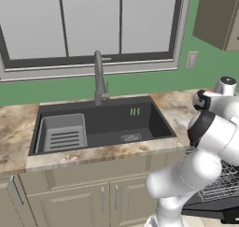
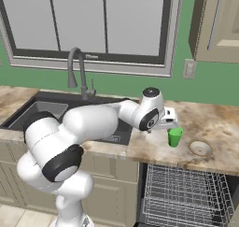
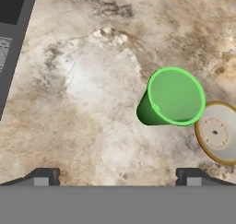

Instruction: Pick up the cup and bowl from the counter, place them in the dishwasher, and close the dishwasher door.

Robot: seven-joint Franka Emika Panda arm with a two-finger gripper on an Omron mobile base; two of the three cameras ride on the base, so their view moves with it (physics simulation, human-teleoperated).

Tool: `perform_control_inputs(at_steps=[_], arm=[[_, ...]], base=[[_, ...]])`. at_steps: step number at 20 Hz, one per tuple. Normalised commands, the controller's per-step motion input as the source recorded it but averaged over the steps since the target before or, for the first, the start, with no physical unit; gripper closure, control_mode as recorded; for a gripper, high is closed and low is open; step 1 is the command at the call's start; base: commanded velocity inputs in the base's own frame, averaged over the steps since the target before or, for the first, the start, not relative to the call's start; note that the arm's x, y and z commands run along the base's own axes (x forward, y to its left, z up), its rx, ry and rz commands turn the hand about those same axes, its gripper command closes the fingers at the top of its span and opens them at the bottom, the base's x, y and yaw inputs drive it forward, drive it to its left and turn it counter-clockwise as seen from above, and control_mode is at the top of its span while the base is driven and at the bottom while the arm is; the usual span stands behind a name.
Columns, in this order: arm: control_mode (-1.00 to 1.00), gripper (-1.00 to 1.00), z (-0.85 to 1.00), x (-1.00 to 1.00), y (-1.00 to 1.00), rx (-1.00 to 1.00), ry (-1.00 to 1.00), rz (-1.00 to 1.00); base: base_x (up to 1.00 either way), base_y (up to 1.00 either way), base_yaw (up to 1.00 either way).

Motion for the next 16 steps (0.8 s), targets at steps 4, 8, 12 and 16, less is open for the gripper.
perform_control_inputs(at_steps=[4,8,12,16], arm=[[-1.0,-1.0,-0.09,0.35,-0.11,0.0,0.0,0.0],[-1.0,-1.0,-0.17,0.24,-0.12,0.0,0.0,0.0],[-1.0,-1.0,-0.21,0.18,-0.14,-0.01,0.0,0.0],[-1.0,-1.0,-0.19,0.14,-0.15,-0.01,0.0,0.0]], base=[[0.0,0.0,0.0],[0.0,0.0,0.0],[0.0,0.0,0.0],[0.0,0.0,0.0]])
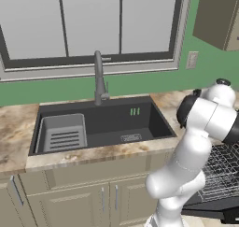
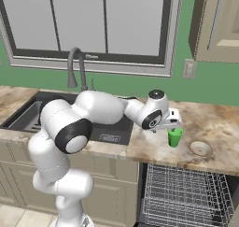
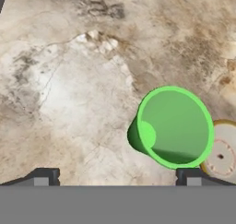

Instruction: Pick up the cup and bowl from the counter, place them in the dishwasher, and close the dishwasher door.

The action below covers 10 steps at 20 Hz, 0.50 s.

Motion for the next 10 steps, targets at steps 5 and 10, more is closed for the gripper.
perform_control_inputs(at_steps=[5,10], arm=[[-1.0,-1.0,-0.15,0.19,-0.16,0.0,0.0,0.0],[-1.0,-1.0,-0.12,0.22,-0.18,0.0,0.0,0.0]], base=[[0.0,0.0,0.0],[0.0,0.0,0.0]])
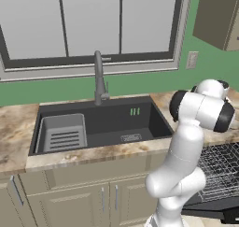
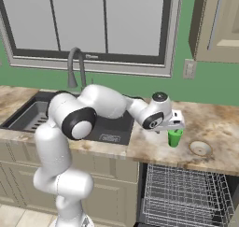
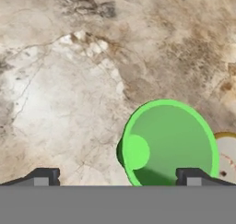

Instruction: Pick up the cup and bowl from the counter, place them in the dishwasher, and close the dishwasher door.

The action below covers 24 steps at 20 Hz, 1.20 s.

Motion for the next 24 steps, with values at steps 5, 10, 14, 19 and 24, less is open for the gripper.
perform_control_inputs(at_steps=[5,10,14,19,24], arm=[[-1.0,-1.0,-0.12,0.23,-0.18,0.0,0.0,0.0],[-1.0,-1.0,-0.14,0.24,-0.18,0.0,0.0,0.0],[-1.0,1.0,-0.16,0.19,-0.09,0.0,0.0,0.0],[-1.0,1.0,-0.24,0.16,0.0,0.0,0.01,0.0],[-1.0,1.0,-0.24,0.06,0.0,0.0,0.0,0.0]], base=[[0.0,0.0,0.0],[0.0,0.0,0.0],[0.0,0.0,0.0],[0.0,0.0,0.0],[0.0,0.0,0.0]])
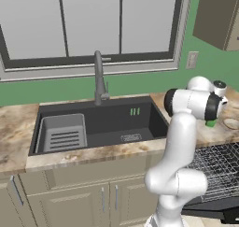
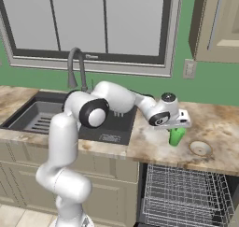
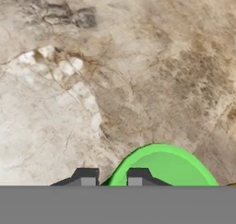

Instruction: Pick up the cup and bowl from the counter, place them in the dishwasher, and close the dishwasher door.

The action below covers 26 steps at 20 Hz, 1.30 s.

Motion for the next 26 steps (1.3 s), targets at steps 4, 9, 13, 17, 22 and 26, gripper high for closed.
perform_control_inputs(at_steps=[4,9,13,17,22,26], arm=[[-1.0,1.0,-0.01,-0.08,0.0,0.0,0.0,0.0],[-1.0,1.0,-0.05,-0.58,0.15,-0.03,-0.11,0.0],[-1.0,1.0,0.0,-0.69,0.29,-0.15,-0.25,0.0],[-1.0,1.0,0.05,-0.54,0.14,-0.15,-0.27,0.0],[-1.0,1.0,0.08,-0.53,0.05,-0.14,-0.27,0.0],[-1.0,1.0,0.13,-0.53,0.0,-0.03,-0.3,0.0]], base=[[0.0,0.0,0.0],[0.0,0.0,0.0],[0.0,0.0,0.0],[0.0,0.0,0.0],[0.0,0.0,0.0],[0.0,0.0,0.0]])
